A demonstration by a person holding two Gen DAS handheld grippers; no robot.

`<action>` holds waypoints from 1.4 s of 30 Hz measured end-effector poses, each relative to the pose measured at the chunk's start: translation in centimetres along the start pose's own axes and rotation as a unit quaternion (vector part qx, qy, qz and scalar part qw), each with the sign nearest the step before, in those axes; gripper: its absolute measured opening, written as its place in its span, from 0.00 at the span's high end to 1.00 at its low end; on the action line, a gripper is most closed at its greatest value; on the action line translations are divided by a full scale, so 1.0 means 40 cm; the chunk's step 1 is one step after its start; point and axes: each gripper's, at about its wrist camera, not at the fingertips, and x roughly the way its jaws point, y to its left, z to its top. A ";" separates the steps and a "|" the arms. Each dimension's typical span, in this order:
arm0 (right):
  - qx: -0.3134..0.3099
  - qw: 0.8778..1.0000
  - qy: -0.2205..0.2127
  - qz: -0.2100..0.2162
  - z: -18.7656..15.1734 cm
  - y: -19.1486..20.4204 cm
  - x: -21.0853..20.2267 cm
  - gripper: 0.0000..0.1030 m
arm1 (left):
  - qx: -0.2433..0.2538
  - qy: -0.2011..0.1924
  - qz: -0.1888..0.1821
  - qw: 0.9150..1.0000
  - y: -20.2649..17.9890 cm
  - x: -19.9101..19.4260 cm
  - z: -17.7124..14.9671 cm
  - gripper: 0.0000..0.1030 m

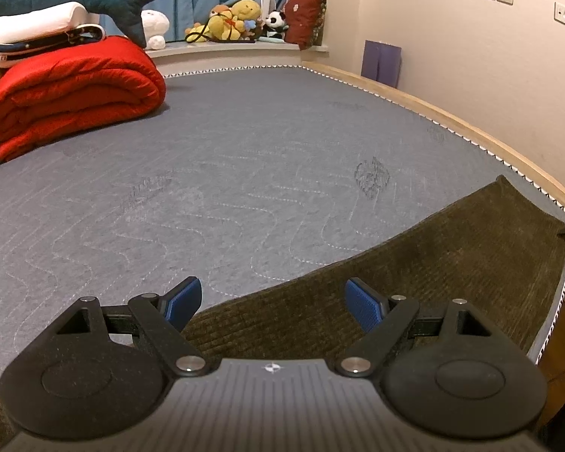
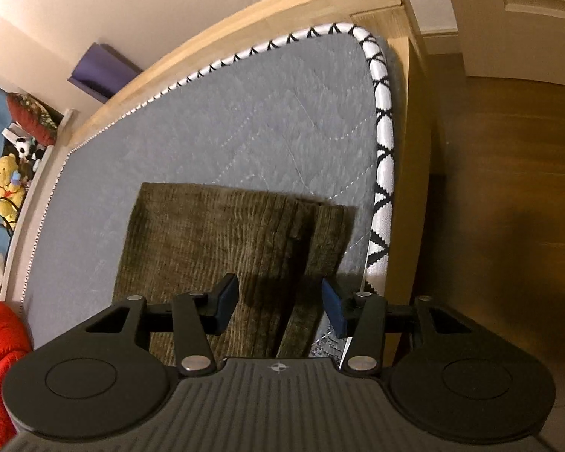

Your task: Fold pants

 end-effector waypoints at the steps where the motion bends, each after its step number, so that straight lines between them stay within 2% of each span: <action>1: -0.001 1.000 0.001 -0.001 0.001 0.004 0.002 0.47 | 0.000 0.001 0.001 1.000 0.001 0.000 -0.001 0.15; 16: -0.056 0.997 -0.007 -0.047 -0.006 0.040 0.025 0.46 | -0.002 -0.004 0.000 1.000 0.002 -0.010 -0.002 0.15; 17: -0.067 0.996 -0.010 -0.051 -0.009 0.047 0.025 0.49 | -0.001 -0.004 -0.001 1.000 0.002 -0.011 -0.002 0.15; 18: -0.079 0.995 -0.014 -0.055 -0.013 0.054 0.026 0.60 | 0.000 -0.005 -0.002 1.000 0.001 -0.012 -0.003 0.15; 21: -0.100 0.993 -0.019 -0.053 -0.021 0.065 0.026 0.79 | 0.001 -0.006 -0.002 1.000 0.003 -0.017 -0.003 0.15; 26: -0.105 0.992 -0.053 -0.038 -0.039 0.086 -0.013 0.84 | -0.004 -0.011 0.001 1.000 0.011 -0.024 0.000 0.15; 28: -0.131 0.987 -0.084 -0.032 -0.063 0.122 -0.048 0.84 | -0.007 -0.013 0.004 1.000 0.018 -0.029 0.001 0.15; 29: -0.161 0.981 -0.107 -0.025 -0.085 0.156 -0.074 0.85 | -0.010 -0.014 0.006 1.000 0.023 -0.031 0.001 0.15; 31: -0.236 0.960 -0.152 -0.002 -0.150 0.239 -0.133 0.85 | -0.015 -0.016 0.010 1.000 0.037 -0.034 0.003 0.15; 33: -0.321 0.927 -0.187 0.040 -0.258 0.337 -0.210 0.85 | -0.023 -0.017 0.018 0.999 0.053 -0.035 0.002 0.15; 34: -0.365 0.907 -0.201 0.067 -0.328 0.383 -0.252 0.85 | -0.028 -0.016 0.022 0.999 0.062 -0.035 0.002 0.15; 37: -0.513 0.816 -0.227 0.140 -0.600 0.481 -0.369 0.85 | -0.046 -0.014 0.038 0.998 0.099 -0.037 0.003 0.15; 39: -0.603 0.742 -0.222 0.191 -0.801 0.495 -0.424 0.85 | -0.061 -0.013 0.048 0.997 0.126 -0.040 0.003 0.15; 40: -0.644 0.706 -0.206 0.211 -0.886 0.489 -0.436 0.85 | -0.068 -0.013 0.051 0.996 0.140 -0.043 0.004 0.15; 42: -0.726 0.630 -0.140 0.239 -1.056 0.455 -0.428 0.81 | -0.082 -0.011 0.057 0.995 0.167 -0.049 0.003 0.15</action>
